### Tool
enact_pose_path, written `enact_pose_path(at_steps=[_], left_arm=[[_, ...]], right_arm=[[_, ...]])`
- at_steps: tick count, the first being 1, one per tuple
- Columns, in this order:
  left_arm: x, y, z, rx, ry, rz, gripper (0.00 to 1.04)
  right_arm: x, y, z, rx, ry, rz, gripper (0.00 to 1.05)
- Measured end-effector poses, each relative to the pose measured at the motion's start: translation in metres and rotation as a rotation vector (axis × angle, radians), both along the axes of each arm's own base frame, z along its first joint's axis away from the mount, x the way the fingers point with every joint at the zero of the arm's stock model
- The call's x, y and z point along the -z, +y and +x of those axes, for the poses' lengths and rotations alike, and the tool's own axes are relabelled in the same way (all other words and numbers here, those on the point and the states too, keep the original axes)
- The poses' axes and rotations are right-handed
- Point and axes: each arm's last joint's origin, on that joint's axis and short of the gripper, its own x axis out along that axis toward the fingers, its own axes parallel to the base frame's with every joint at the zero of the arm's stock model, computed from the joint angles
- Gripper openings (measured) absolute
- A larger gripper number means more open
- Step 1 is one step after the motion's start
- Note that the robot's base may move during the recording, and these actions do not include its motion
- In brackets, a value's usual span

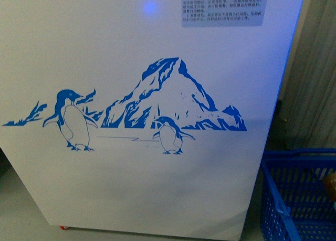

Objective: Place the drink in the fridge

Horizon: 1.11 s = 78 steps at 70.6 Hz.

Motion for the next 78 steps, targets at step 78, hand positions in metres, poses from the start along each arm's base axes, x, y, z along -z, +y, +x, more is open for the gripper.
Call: enact_pose_path(at_steps=[78], left_arm=[[0.0, 0.0, 0.0, 0.0, 0.0, 0.0, 0.97]], right_arm=[[-0.362, 0.087, -0.193, -0.127, -1.089, 0.016, 0.42]])
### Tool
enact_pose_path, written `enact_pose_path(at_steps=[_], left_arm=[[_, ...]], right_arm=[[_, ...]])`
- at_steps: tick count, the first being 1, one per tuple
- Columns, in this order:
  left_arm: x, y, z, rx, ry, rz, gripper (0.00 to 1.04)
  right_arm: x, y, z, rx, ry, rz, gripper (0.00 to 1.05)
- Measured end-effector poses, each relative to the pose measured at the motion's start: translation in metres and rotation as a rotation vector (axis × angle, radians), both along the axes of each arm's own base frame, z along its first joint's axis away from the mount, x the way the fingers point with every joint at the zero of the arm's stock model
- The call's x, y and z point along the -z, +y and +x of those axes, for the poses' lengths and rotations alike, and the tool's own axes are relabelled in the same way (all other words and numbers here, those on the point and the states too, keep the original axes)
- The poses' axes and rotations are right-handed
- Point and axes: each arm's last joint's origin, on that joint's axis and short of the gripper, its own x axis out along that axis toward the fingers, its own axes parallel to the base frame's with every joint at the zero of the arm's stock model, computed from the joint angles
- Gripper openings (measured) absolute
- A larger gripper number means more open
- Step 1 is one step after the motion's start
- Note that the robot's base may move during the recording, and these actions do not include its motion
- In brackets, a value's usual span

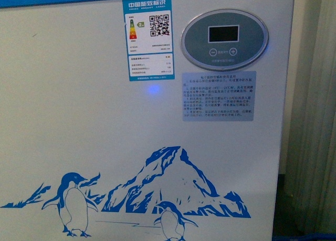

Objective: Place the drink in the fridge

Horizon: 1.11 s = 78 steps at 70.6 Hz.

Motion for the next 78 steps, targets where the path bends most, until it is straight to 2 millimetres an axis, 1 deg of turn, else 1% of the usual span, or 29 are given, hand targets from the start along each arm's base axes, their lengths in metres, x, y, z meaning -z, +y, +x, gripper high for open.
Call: enact_pose_path(at_steps=[10, 26, 78], left_arm=[[0.0, 0.0, 0.0, 0.0, 0.0, 0.0, 0.97], [0.0, 0.0, 0.0, 0.0, 0.0, 0.0, 0.97], [0.0, 0.0, 0.0, 0.0, -0.001, 0.0, 0.97]], right_arm=[[0.009, 0.005, -0.003, -0.005, -0.005, 0.002, 0.42], [0.023, 0.005, -0.005, 0.082, -0.001, 0.009, 0.42], [0.025, 0.005, -0.005, 0.076, 0.004, 0.009, 0.42]])
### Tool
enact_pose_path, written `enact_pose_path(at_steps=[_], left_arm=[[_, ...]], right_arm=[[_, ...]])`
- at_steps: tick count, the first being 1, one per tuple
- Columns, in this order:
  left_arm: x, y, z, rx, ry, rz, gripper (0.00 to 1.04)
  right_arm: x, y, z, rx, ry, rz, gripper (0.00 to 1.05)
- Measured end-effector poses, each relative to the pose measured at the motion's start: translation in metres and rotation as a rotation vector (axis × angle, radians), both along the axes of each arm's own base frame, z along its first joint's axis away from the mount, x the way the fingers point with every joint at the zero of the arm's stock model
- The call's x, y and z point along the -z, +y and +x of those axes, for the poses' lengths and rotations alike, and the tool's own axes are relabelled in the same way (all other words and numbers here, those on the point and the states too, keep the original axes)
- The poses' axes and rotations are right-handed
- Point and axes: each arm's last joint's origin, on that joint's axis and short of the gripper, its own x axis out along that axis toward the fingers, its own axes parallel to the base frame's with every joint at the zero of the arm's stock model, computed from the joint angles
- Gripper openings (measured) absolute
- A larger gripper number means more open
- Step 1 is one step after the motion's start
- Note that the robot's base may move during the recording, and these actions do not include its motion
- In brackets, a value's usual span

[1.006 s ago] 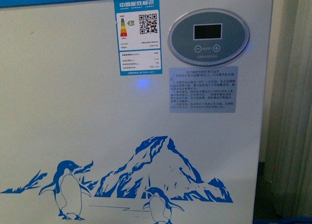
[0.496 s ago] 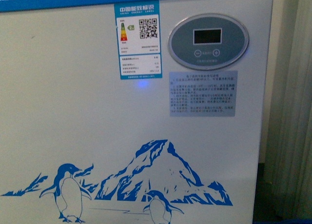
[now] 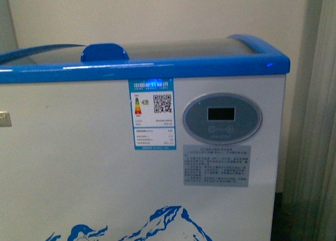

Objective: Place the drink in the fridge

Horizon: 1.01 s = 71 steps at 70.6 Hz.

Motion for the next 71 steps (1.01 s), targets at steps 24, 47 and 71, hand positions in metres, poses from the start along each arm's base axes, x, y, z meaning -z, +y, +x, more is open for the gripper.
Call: enact_pose_path(at_steps=[24, 47, 71], left_arm=[[0.0, 0.0, 0.0, 0.0, 0.0, 0.0, 0.97], [0.0, 0.0, 0.0, 0.0, 0.0, 0.0, 0.97], [-0.024, -0.015, 0.062, 0.11, 0.178, -0.217, 0.97]], right_arm=[[0.0, 0.0, 0.0, 0.0, 0.0, 0.0, 0.42], [0.0, 0.0, 0.0, 0.0, -0.001, 0.0, 0.42], [0.0, 0.0, 0.0, 0.0, -0.001, 0.0, 0.42]])
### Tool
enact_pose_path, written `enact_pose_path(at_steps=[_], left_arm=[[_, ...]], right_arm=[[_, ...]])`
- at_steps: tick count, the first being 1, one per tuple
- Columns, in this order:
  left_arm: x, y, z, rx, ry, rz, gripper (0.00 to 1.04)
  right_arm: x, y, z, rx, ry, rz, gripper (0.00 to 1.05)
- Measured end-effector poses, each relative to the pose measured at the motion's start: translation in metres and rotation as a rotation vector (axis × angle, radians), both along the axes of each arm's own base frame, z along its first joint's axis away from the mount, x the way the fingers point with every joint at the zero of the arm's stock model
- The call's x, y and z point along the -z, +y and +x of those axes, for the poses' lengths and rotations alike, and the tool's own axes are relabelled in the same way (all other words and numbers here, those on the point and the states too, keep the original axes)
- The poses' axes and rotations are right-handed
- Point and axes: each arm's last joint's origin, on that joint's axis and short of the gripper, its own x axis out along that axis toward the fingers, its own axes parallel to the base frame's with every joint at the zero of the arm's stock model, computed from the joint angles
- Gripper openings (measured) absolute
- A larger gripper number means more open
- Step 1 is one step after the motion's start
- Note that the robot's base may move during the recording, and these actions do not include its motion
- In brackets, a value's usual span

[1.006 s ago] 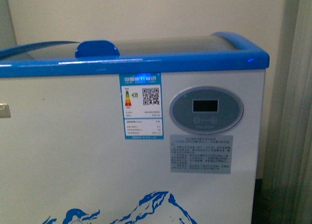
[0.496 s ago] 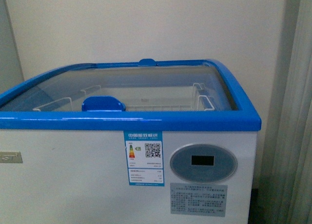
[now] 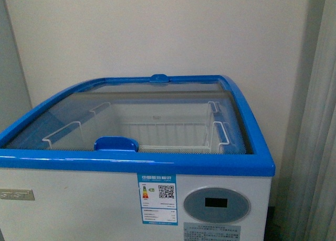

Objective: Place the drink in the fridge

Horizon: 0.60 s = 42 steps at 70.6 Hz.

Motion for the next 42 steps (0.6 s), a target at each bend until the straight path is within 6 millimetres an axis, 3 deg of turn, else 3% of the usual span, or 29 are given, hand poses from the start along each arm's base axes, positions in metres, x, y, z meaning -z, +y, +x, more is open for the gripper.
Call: enact_pose_path(at_steps=[12, 22, 31, 42], left_arm=[[-0.035, -0.013, 0.079, 0.185, -0.174, 0.167, 0.97], [-0.049, -0.03, 0.134, 0.344, -0.226, 0.314, 0.97], [-0.054, -0.045, 0.167, 0.504, -0.249, 0.478, 0.97], [-0.048, -0.05, 0.192, 0.629, -0.245, 0.674, 0.97]], right_arm=[[0.0, 0.0, 0.0, 0.0, 0.0, 0.0, 0.42], [0.0, 0.0, 0.0, 0.0, 0.0, 0.0, 0.42], [0.0, 0.0, 0.0, 0.0, 0.0, 0.0, 0.42], [0.0, 0.0, 0.0, 0.001, 0.0, 0.0, 0.42]])
